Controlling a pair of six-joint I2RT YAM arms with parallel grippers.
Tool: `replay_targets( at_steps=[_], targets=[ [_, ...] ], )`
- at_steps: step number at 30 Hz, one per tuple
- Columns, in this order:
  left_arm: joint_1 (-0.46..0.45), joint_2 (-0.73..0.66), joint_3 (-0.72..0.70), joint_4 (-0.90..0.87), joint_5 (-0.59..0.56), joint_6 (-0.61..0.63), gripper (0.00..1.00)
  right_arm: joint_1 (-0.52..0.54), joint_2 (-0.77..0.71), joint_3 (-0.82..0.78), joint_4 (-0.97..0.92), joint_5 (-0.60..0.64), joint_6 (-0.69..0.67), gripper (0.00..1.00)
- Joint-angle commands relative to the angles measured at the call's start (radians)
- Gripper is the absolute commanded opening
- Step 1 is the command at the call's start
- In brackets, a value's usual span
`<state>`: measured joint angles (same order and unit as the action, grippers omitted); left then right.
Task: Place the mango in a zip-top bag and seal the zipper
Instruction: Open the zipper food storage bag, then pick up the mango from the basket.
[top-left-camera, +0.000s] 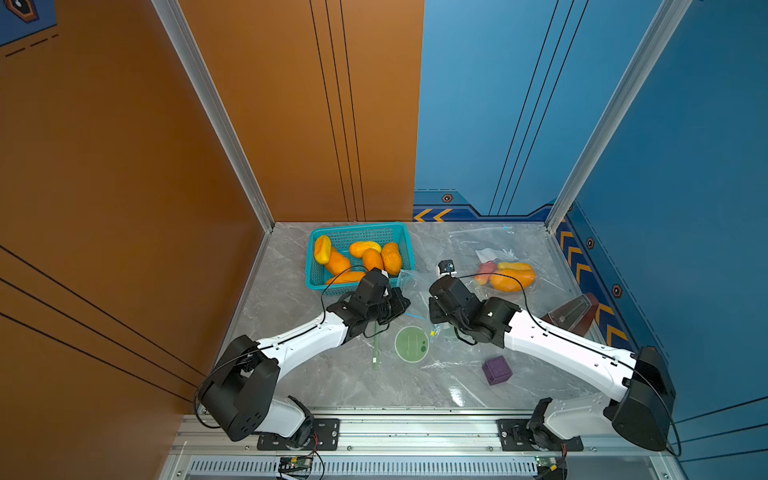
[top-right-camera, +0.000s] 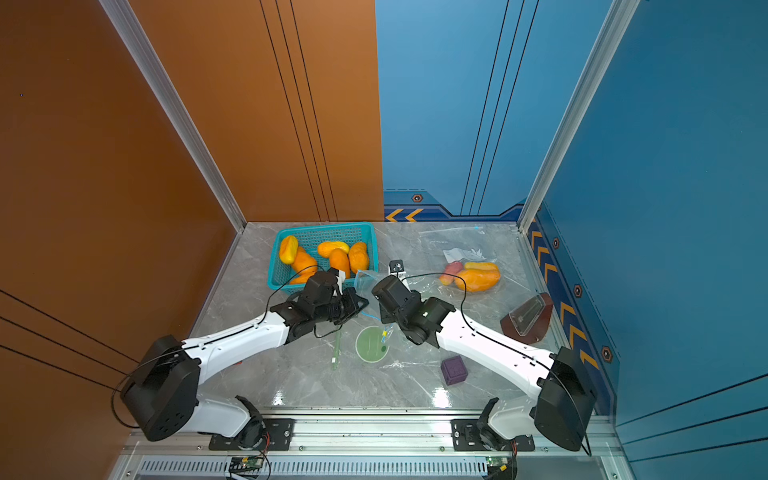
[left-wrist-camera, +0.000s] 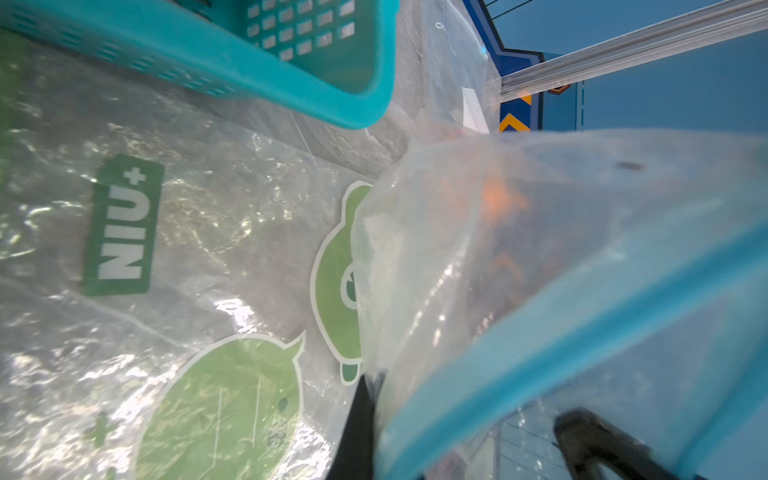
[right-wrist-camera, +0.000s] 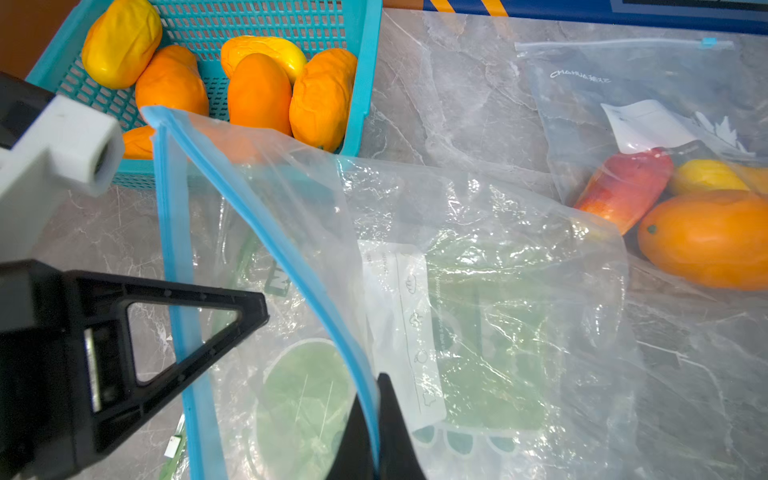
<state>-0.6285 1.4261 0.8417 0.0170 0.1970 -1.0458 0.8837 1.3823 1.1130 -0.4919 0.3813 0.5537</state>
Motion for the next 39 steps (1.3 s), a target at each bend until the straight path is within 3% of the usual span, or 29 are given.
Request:
replay_targets(
  at_steps=[1, 3, 5, 13, 16, 24, 34, 39],
  targets=[
    [0.019, -0.02, 0.037, -0.129, -0.035, 0.121, 0.18, -0.015, -0.012, 0.031, -0.052, 0.0, -0.014, 0.05],
    [0.02, -0.014, 0.054, -0.129, -0.003, 0.164, 0.34, -0.019, -0.004, 0.033, -0.053, -0.006, -0.013, 0.05],
    [0.022, -0.013, 0.069, -0.131, 0.028, 0.207, 0.43, -0.02, 0.008, 0.036, -0.053, -0.008, -0.009, 0.04],
    [0.102, -0.072, 0.088, -0.181, 0.156, 0.299, 0.71, -0.04, 0.039, 0.053, -0.057, -0.01, 0.003, 0.03],
    [0.113, -0.113, 0.115, -0.181, 0.142, 0.338, 0.81, -0.044, 0.049, 0.063, -0.057, -0.01, -0.001, 0.03],
    [0.268, -0.103, 0.171, -0.195, -0.137, 0.351, 0.82, -0.044, 0.069, 0.086, -0.057, -0.028, 0.0, 0.03],
    [0.429, 0.217, 0.515, -0.35, -0.377, 0.543, 0.75, -0.038, 0.074, 0.089, -0.057, -0.044, 0.003, 0.04],
    [0.482, 0.357, 0.656, -0.44, -0.433, 0.629, 0.68, -0.033, 0.088, 0.099, -0.059, -0.047, 0.004, 0.04]
  ],
)
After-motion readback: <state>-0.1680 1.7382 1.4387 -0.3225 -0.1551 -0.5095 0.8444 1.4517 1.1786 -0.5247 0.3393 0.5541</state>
